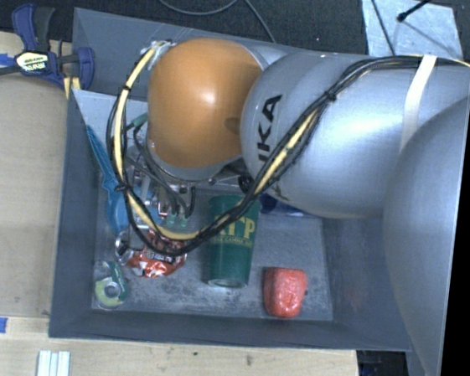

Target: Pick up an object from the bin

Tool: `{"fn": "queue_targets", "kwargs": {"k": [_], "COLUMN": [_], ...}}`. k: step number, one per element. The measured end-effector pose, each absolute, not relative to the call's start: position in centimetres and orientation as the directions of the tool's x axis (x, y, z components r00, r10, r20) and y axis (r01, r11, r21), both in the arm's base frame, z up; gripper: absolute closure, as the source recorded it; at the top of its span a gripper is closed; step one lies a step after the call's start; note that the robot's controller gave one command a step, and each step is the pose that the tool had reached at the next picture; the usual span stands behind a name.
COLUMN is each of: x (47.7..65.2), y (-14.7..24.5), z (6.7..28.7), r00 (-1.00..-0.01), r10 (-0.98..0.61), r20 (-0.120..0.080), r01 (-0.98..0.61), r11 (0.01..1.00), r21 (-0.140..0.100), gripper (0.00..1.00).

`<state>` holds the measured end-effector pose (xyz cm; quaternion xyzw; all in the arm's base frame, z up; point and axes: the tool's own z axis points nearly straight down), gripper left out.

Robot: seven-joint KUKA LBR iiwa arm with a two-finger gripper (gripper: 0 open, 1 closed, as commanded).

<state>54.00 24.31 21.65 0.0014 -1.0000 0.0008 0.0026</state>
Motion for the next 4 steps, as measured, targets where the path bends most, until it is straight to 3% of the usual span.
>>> {"fn": "queue_targets", "kwargs": {"k": [1,2,3,4], "x": [54.2,54.4,55.0,55.1], "y": [24.2,22.7,20.4,19.2], "z": [22.1,20.4,17.1,15.7], "r00": [-1.000,-0.997,-0.988,-0.998], "r10": [0.000,0.073,0.151,0.055], "r20": [-0.003,-0.005,-0.002,0.001], "r01": [0.000,0.073,0.151,0.055], "r11": [1.000,0.997,0.988,0.998], "r21": [0.001,0.004,0.001,0.000], "gripper": [0.00,0.00,0.00,0.00]}}
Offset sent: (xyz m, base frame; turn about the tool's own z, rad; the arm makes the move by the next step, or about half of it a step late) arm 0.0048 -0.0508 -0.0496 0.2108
